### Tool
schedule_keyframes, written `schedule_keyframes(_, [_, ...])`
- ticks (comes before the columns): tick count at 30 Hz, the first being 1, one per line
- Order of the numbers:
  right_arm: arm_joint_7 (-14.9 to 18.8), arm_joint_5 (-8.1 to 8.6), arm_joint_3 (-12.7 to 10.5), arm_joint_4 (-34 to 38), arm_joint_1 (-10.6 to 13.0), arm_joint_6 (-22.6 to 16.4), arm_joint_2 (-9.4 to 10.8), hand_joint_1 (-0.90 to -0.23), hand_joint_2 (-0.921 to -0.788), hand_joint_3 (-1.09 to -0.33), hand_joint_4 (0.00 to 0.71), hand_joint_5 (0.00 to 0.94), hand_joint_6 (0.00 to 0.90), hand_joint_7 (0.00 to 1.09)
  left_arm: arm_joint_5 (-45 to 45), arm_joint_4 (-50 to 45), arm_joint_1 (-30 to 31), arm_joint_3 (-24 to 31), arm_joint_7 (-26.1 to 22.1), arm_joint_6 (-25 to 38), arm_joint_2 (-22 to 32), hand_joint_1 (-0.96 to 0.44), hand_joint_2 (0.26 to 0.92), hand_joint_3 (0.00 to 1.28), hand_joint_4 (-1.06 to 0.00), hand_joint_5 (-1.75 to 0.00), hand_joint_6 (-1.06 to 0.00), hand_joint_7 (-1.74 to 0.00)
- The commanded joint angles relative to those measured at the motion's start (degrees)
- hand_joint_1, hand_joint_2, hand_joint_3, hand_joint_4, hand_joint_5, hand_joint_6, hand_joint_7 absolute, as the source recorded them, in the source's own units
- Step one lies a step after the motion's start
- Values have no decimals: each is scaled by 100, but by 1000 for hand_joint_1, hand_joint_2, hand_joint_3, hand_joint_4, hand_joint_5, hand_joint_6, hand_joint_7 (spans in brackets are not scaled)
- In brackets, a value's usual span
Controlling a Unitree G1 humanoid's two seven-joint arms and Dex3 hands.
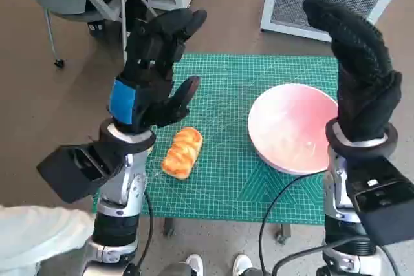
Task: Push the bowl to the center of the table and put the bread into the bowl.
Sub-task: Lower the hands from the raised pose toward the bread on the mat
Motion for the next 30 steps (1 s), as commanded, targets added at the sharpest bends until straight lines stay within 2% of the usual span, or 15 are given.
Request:
schedule_keyframes(1, [89,-6,13,85,98,-10,-37,-548,-921,-709,370,6,38,678,-2,-39,21,12,-14,-17,10,-407,893,524,1,-617,1,-923])
schedule_keyframes(22, [146,89,27,72,131,0,24,-537,-921,-710,366,3,33,680,-13,-34,16,25,-25,-20,18,-402,892,527,1,-618,1,-923])
schedule_keyframes(30, [141,82,-61,91,241,-87,-48,-536,-921,-711,364,2,33,681,-14,-55,27,31,-21,-17,19,-388,890,534,1,-617,1,-920])
